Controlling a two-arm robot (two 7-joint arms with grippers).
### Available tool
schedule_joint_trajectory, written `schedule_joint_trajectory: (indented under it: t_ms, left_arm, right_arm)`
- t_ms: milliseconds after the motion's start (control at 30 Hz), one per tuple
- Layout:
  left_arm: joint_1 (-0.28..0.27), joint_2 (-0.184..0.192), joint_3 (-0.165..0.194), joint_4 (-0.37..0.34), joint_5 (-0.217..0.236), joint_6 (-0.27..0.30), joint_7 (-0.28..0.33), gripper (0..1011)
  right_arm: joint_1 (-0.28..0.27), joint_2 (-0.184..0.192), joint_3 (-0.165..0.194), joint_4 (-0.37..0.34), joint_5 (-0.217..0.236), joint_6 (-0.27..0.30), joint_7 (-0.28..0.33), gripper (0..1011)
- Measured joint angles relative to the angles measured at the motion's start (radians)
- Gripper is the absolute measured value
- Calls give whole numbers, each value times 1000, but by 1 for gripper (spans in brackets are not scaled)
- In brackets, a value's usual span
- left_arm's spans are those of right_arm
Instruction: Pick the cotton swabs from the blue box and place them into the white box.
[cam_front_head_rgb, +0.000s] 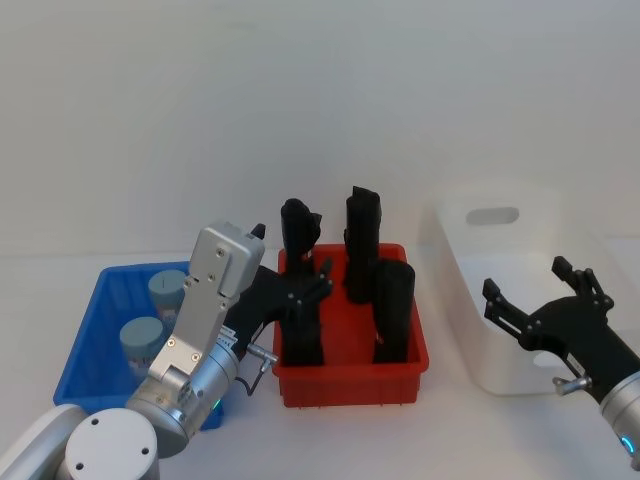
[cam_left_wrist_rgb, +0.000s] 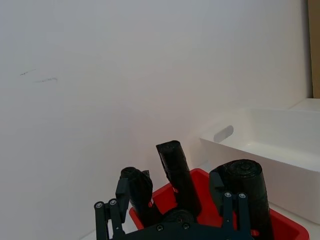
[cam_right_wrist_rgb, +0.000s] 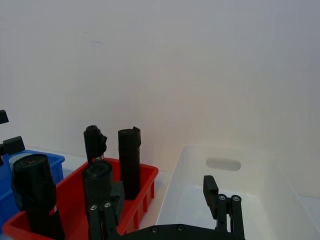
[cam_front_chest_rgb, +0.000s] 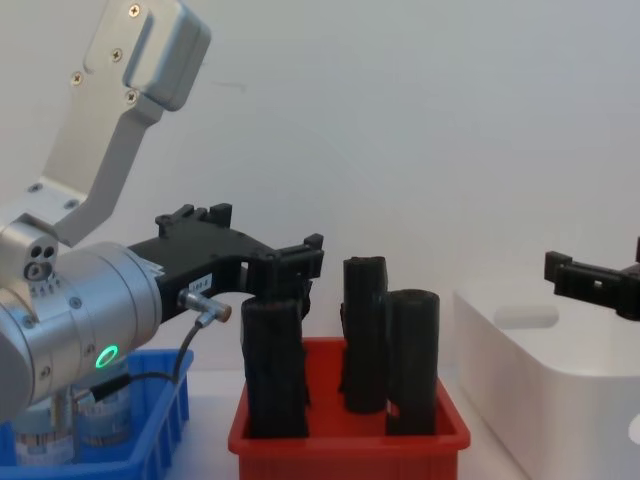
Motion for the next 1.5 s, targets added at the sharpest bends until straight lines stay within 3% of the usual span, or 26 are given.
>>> schedule_joint_trajectory:
  t_ms: [1500]
  left_arm:
    - [0, 0, 0, 0, 0, 0, 0, 1004]
  right_arm:
    - [0, 0, 0, 0, 0, 0, 0, 1001]
